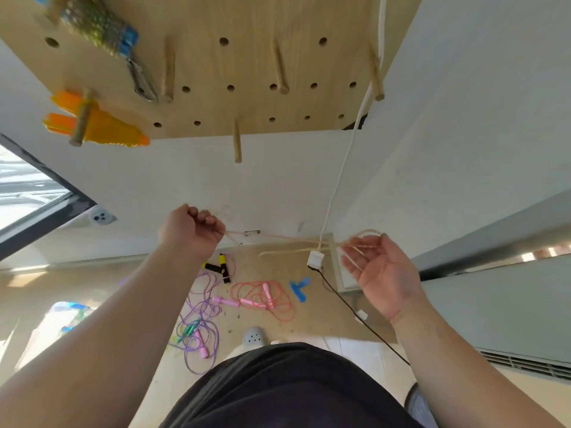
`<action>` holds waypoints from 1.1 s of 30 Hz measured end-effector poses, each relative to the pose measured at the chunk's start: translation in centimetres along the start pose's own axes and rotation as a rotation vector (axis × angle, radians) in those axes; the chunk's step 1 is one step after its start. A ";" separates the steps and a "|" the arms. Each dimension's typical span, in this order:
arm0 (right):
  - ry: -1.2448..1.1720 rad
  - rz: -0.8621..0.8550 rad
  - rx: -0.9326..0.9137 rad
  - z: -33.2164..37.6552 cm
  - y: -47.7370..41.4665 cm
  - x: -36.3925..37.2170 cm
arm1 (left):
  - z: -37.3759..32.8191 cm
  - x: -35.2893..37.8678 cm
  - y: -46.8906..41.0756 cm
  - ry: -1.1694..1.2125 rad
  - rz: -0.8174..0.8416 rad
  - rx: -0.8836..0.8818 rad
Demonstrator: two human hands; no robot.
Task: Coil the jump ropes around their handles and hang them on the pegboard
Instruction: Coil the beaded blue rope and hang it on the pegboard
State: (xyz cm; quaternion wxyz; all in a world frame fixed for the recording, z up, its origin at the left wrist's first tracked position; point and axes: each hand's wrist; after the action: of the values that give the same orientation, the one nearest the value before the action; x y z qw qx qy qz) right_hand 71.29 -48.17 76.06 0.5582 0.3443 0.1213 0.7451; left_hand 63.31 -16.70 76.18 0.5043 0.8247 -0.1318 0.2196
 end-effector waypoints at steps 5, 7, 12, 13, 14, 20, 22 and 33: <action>-0.144 -0.081 0.033 1.5 0.1 2.2 | -0.7 -2.4 -1.2 0.019 -0.009 -0.028; 0.081 -0.181 0.092 1.1 -0.4 2.7 | -0.8 -2.5 -0.8 -0.021 0.064 -0.028; 0.610 -0.371 0.248 -0.9 -1.9 2.4 | -0.4 -1.4 2.4 -0.151 0.324 -0.005; 0.678 -0.375 0.266 -1.2 -2.1 2.8 | -0.2 -1.0 3.1 -0.173 0.377 -0.004; 0.735 -0.370 0.265 -1.4 -2.1 3.5 | -0.1 -0.7 3.9 -0.197 0.429 -0.003; 1.088 0.083 -0.167 -2.1 -0.4 10.2 | -0.2 1.4 7.2 -0.453 0.674 0.060; 1.193 0.293 -0.247 -2.4 0.2 12.4 | -0.1 2.1 8.1 -0.612 0.724 0.092; 1.700 0.185 -0.168 -6.0 -1.4 5.8 | -2.7 3.1 6.7 -0.391 0.476 0.270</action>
State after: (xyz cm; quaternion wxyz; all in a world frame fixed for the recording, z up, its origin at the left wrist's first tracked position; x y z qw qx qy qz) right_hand 67.62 -41.21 73.09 0.2384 -0.3648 0.4142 0.7991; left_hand 62.47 -17.31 84.01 0.2902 0.8567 -0.3846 0.1843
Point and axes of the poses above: each hand's wrist, its own y-axis away from the middle knuckle, its own x-axis out of the palm, z = x × y, and after that the axes turned 11 degrees about y, right-handed
